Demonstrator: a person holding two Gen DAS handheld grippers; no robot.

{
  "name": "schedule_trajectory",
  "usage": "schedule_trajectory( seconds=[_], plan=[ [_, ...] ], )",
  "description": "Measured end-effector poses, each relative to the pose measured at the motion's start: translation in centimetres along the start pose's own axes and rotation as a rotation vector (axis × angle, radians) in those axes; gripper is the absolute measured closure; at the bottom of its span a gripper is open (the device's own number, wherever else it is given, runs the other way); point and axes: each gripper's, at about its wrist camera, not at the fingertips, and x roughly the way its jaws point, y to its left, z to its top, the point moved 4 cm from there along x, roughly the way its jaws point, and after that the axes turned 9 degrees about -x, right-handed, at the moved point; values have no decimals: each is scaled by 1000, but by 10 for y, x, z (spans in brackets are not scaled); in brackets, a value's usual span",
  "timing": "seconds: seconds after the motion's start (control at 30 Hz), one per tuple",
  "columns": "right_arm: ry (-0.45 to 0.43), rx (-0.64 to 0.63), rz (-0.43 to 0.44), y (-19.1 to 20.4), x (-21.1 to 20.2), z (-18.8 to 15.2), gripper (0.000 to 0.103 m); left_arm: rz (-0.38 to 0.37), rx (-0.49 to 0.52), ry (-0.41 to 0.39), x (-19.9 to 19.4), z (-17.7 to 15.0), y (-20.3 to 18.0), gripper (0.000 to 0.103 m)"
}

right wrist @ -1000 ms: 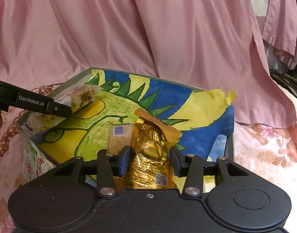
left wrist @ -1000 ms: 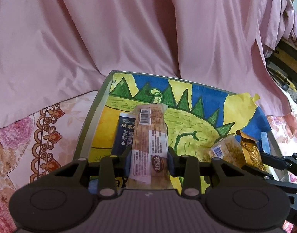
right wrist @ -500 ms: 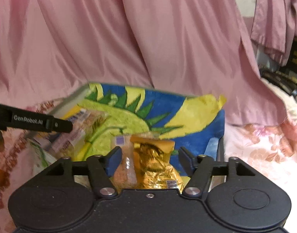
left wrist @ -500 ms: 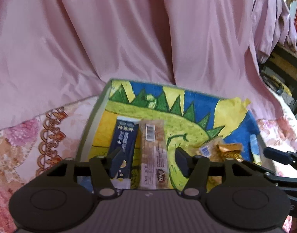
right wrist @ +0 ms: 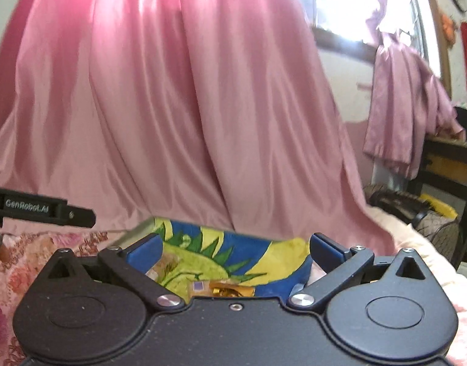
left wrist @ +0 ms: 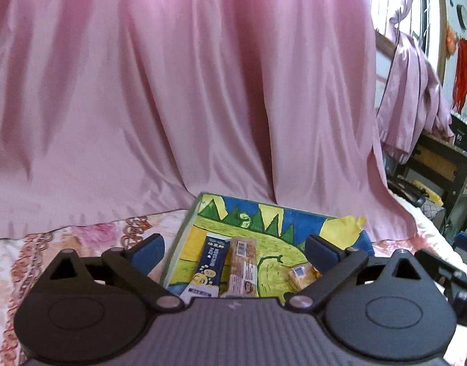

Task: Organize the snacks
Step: 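Lift both open tools back from the tray toward the remaining snacks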

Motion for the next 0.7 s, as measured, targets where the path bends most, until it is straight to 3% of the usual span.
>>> schedule_trajectory(
  seconds=[0.13,0.4,0.7],
  plan=[
    [-41,20,-10,-2,-35,4,1,30,-3,-42,-34,-14,5,0],
    [-60,52,-16,4,-98,-3,1,55,7,-55,-84,-35,10,0],
    [-4,113,9,16,-136,-20,1,69,20,-29,-124,-58,19,0]
  ],
)
